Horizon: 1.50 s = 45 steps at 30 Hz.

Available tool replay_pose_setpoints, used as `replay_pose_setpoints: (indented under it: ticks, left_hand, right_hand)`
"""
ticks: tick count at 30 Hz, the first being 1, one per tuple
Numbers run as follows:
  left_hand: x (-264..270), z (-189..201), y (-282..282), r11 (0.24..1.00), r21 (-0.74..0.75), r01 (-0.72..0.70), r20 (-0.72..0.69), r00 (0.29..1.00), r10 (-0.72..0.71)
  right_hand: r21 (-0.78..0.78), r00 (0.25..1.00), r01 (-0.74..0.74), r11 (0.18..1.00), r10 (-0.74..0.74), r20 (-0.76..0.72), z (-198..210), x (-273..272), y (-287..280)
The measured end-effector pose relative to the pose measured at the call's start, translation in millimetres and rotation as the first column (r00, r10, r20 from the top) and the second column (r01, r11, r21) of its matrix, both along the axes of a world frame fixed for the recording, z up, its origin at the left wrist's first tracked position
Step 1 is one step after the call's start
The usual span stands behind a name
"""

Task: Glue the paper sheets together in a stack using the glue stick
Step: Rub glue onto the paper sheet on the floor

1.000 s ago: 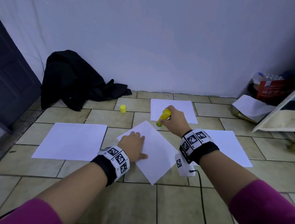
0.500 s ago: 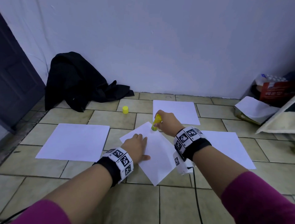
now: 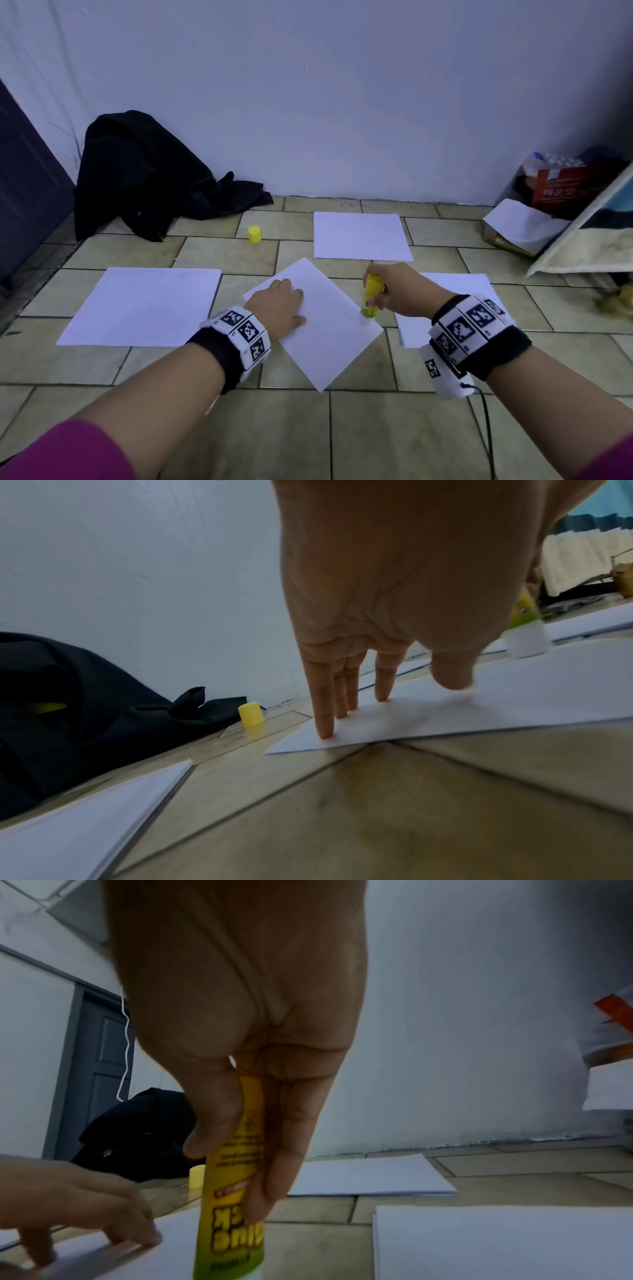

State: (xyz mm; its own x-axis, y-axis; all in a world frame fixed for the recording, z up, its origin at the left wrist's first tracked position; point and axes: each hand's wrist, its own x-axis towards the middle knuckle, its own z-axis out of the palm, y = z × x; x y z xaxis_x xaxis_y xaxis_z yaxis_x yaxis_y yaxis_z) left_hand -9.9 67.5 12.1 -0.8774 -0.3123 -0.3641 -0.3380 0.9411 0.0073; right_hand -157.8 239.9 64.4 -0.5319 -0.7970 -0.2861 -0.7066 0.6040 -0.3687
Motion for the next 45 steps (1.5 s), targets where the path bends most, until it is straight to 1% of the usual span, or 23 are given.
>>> replay_pose_setpoints:
  ticks: [2, 3, 5, 7, 9, 11, 12, 13, 17, 20, 21, 24, 26, 31, 37, 41, 45]
  left_hand:
    - [0, 1, 0, 1.0, -0.013, -0.007, -0.001, 1.0, 0.007]
    - [0, 1, 0, 1.0, -0.025, -0.013, 0.004, 1.0, 0.014]
    - [2, 3, 1, 0.998, -0.043, -0.05, 0.005, 0.999, 0.05]
    - [7, 4, 2, 0.995, -0.07, -0.07, -0.007, 0.998, 0.07]
    - [10, 2, 3, 0.996, -0.088, 0.002, -0.05, 0.999, -0.006]
    - [11, -3, 5, 0.987, -0.035, 0.155, -0.086, 0.984, -0.158]
    - [11, -5, 6, 0.976, -0.007, 0.22, -0.08, 0.972, -0.22]
    - [10, -5, 7, 0.967, 0.004, 0.254, -0.062, 0.965, -0.253]
    - [7, -1, 6, 0.969, -0.035, 0.245, -0.013, 0.969, -0.246]
    - [4, -2, 8, 0.952, -0.111, 0.285, 0.0, 0.958, -0.287]
    - [3, -4, 8, 0.948, -0.107, 0.299, -0.005, 0.953, -0.302]
    - [1, -11, 7, 0.963, -0.006, 0.269, -0.016, 0.963, -0.269]
    - [1, -11, 5, 0.966, 0.011, 0.258, -0.018, 0.966, -0.258]
    - [2, -10, 4, 0.971, 0.038, 0.234, -0.027, 0.972, -0.233]
    - [2, -7, 3, 0.972, 0.072, 0.226, -0.037, 0.974, -0.223]
    - [3, -8, 3, 0.972, 0.07, 0.225, -0.024, 0.974, -0.224]
    - [4, 0, 4, 0.965, 0.052, 0.257, 0.005, 0.966, -0.257]
  right_hand:
    - [0.045, 1.0, -0.004, 0.999, 0.004, -0.002, 5, -5, 2]
    - [0.042, 1.0, 0.004, 0.999, -0.003, -0.006, 8, -8, 2]
    - [-0.023, 0.999, 0.043, 0.999, -0.043, -0.009, 12, -13, 1]
    - [-0.111, 0.994, 0.113, 0.987, -0.111, 0.023, 14, -17, -1]
    - [-0.19, 0.985, 0.169, 0.967, -0.158, 0.072, 14, -20, -4]
    - [-0.25, 0.977, 0.21, 0.945, -0.191, 0.097, 12, -21, -9]
    - [-0.27, 0.973, 0.227, 0.936, -0.206, 0.105, 10, -21, -11]
    - [-0.287, 0.97, 0.241, 0.927, -0.218, 0.109, 9, -21, -15]
    - [-0.329, 0.965, 0.262, 0.907, -0.238, 0.111, 2, -19, -32]
    - [-0.337, 0.962, 0.27, 0.902, -0.242, 0.124, -4, -15, -48]
    - [-0.342, 0.963, 0.27, 0.9, -0.243, 0.12, -6, -13, -54]
    - [-0.372, 0.957, 0.289, 0.882, -0.257, 0.134, -14, -5, -70]
    - [-0.383, 0.953, 0.303, 0.872, -0.268, 0.145, -20, 0, -80]
    - [-0.301, 0.961, 0.277, 0.912, -0.265, 0.081, -23, 4, -88]
    - [-0.138, 0.986, 0.163, 0.977, -0.167, -0.02, -10, -1, -61]
    - [-0.047, 0.987, 0.156, 0.987, -0.158, -0.029, -7, 2, -36]
    - [-0.014, 0.985, 0.168, 0.986, -0.169, -0.026, -7, 4, -23]
